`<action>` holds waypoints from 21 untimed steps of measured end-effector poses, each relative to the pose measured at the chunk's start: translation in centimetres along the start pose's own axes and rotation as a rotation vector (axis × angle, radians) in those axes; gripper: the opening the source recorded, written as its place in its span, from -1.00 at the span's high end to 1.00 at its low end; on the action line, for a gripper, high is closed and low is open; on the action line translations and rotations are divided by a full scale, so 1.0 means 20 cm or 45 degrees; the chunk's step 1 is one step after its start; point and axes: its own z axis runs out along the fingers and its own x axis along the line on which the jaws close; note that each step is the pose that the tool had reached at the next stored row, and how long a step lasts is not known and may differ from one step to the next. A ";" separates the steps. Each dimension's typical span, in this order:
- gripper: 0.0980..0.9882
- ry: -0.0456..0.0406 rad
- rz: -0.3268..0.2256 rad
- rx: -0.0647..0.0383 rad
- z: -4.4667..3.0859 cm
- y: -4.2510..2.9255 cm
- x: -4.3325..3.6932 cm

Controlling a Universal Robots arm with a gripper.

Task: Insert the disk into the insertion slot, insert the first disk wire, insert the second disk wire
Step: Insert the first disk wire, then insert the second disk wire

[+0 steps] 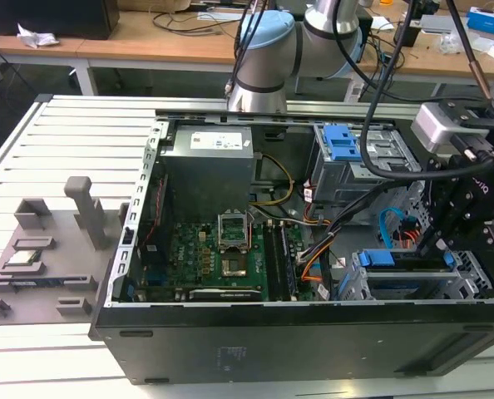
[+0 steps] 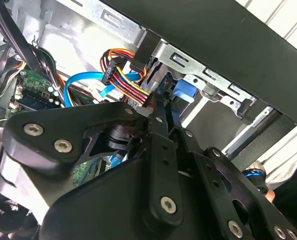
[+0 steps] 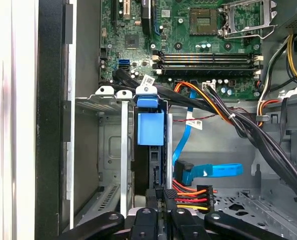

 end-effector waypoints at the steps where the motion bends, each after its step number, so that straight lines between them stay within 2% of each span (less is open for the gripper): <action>1: 0.84 0.000 0.000 0.000 0.001 0.000 0.000; 3: 0.81 -0.001 0.000 0.000 0.002 0.000 0.000; 4: 0.67 -0.001 0.000 0.000 0.002 0.000 0.000; 5: 0.67 0.000 0.000 0.000 -0.014 0.001 0.001; 8: 0.67 0.000 0.000 0.000 -0.103 0.005 -0.008; 10: 0.71 0.000 0.000 0.000 -0.130 0.006 -0.018; 12: 0.98 0.000 0.000 0.000 -0.180 0.008 -0.034; 20: 0.98 0.000 0.000 0.000 -0.191 0.008 -0.033; 21: 0.84 0.000 0.000 0.000 -0.191 0.008 -0.033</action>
